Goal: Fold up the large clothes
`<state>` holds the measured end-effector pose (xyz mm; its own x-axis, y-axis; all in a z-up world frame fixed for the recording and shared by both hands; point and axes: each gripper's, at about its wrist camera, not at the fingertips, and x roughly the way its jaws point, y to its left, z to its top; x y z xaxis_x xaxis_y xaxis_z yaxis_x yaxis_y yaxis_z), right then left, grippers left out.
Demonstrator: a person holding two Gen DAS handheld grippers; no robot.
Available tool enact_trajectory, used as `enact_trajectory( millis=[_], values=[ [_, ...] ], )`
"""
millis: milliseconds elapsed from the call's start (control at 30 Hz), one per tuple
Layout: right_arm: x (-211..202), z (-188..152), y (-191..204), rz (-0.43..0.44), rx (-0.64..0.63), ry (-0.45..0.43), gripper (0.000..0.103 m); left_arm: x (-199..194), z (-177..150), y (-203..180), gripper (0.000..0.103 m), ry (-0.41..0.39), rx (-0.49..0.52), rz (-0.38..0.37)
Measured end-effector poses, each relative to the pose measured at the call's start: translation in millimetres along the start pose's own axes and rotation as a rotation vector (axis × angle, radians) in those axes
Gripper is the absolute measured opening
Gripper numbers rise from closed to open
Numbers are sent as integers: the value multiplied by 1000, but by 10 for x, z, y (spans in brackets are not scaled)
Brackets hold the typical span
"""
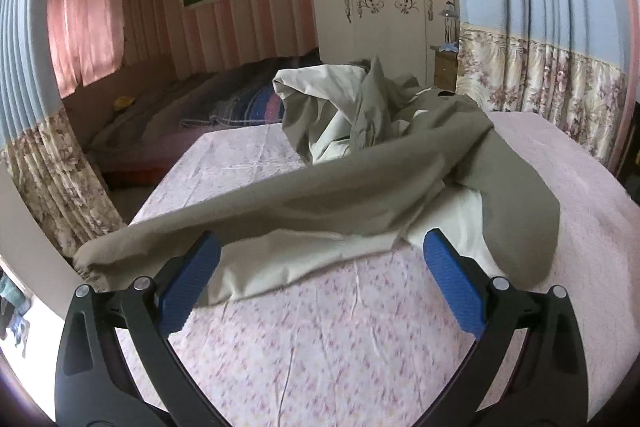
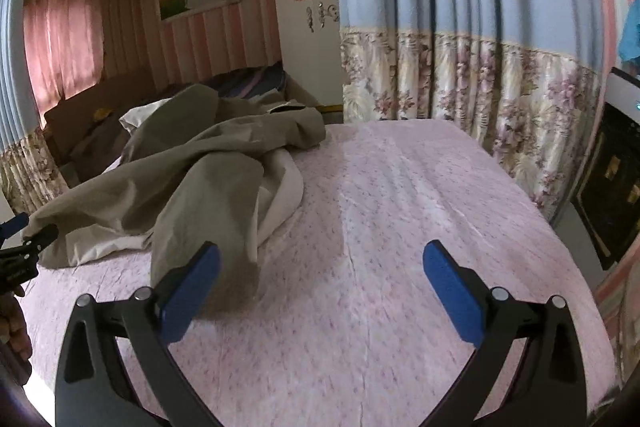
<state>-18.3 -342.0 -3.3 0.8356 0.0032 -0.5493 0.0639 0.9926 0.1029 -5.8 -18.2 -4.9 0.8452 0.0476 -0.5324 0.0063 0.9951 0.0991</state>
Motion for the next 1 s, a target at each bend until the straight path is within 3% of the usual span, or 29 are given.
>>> enact_trajectory(
  millis=[267,633,867,1000],
  values=[
    [568,371,183,29,-48,16,101,426,609,-78,100,-81,64,61],
    [662,748,348,54,-94,10,101,718,1285,-288,100,-129,134,64],
    [865,942,373,77,-96,18,101,960,1460,-418,100,-111,138,65],
    [1191,1069,389,94,-82,45,101,1271,1507,-483,100,-80,150,80]
  ],
)
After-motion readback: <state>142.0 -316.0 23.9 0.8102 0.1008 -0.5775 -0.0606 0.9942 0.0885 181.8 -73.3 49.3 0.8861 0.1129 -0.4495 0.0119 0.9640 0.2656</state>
